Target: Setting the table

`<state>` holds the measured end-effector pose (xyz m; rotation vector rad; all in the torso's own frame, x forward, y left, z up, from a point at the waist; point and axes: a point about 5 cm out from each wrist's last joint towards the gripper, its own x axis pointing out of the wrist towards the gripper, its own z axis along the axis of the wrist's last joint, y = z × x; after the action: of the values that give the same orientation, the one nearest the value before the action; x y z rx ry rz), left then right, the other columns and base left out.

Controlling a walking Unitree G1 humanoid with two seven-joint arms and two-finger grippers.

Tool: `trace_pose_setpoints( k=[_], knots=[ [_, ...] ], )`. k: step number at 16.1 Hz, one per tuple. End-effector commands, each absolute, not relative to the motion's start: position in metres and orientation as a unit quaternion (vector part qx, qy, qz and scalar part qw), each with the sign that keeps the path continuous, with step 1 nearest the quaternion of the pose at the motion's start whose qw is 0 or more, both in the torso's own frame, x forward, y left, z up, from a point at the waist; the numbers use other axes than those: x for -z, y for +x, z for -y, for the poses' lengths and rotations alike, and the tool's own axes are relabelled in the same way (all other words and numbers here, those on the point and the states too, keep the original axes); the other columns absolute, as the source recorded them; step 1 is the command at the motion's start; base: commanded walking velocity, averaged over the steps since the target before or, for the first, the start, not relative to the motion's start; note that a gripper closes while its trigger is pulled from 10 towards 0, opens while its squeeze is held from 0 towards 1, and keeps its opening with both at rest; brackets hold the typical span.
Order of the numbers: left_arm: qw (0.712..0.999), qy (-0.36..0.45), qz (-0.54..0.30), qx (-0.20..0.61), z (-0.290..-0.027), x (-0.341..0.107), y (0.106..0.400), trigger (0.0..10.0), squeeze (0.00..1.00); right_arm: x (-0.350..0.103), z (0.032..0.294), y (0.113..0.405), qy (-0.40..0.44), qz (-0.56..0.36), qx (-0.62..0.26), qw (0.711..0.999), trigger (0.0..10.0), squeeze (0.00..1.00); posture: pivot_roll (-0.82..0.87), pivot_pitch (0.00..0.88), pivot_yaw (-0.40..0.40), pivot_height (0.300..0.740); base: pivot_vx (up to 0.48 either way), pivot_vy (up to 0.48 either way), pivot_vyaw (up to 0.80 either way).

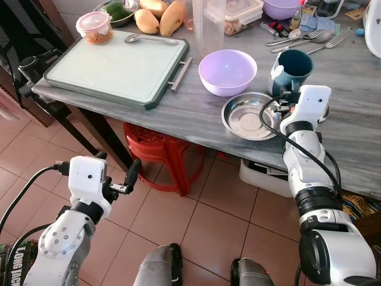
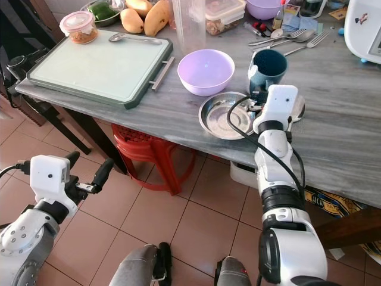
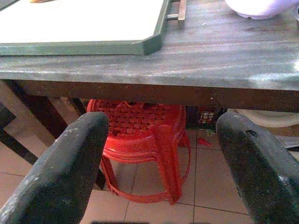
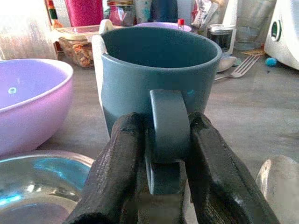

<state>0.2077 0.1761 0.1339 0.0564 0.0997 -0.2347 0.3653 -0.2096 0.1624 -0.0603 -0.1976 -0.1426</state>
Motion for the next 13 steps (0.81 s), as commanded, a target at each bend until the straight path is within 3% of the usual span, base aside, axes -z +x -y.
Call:
trace_pose_setpoints(
  k=[1, 13],
  knots=[
    [0.991, 0.033, -0.057, 0.115, -0.178, -0.133, 0.207, 10.0, 0.0, -0.167, 0.208, 0.368, -0.029, 0.106, 0.068, 0.992, 10.0, 1.0, 0.2, 0.183, 0.127, 0.74, 0.0, 0.0, 0.0],
    [0.993, 0.012, -0.038, 0.115, -0.162, -0.127, 0.23, 10.0, 0.0, -0.194, 0.214, 0.374, -0.052, 0.153, 0.062, 0.985, 10.0, 1.0, 0.13, 0.096, 0.089, 0.74, 0.0, 0.0, 0.0]
  ],
)
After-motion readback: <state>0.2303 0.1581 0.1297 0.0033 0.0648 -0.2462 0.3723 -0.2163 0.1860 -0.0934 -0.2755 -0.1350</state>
